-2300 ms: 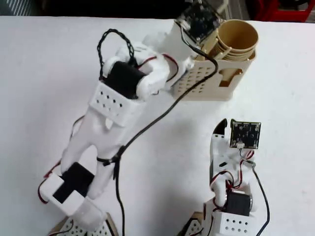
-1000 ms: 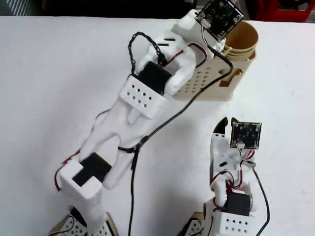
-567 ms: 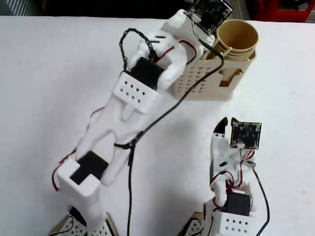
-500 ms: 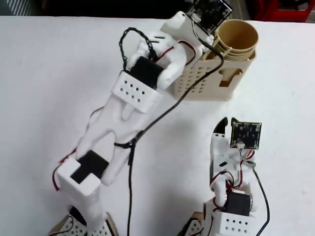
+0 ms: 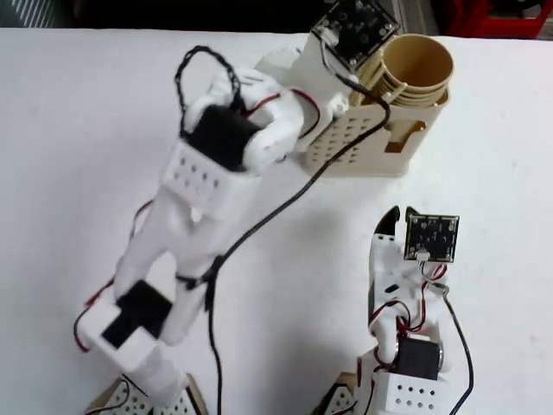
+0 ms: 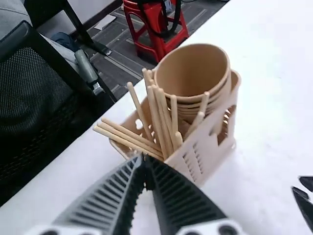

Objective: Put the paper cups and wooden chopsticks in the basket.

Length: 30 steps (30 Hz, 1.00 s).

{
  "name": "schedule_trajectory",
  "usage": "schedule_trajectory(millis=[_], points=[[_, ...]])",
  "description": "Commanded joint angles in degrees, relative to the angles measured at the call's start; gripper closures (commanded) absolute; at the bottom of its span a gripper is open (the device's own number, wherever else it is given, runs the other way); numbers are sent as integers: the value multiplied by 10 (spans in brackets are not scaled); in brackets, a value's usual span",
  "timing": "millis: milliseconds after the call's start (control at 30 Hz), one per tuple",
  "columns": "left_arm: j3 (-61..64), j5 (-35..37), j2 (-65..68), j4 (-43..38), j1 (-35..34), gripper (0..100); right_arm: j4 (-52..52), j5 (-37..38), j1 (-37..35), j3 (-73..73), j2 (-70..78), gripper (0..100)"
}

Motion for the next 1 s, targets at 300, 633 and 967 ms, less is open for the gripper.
schedule_trajectory(millis=[300, 633, 967], points=[[-24, 4, -220, 157, 89, 978, -8, 6, 5, -3, -5, 932], [-24, -1, -354, 227, 87, 978, -7, 6, 5, -3, -5, 932], [47, -1, -485, 258, -29, 978, -7, 6, 4, -2, -5, 932]])
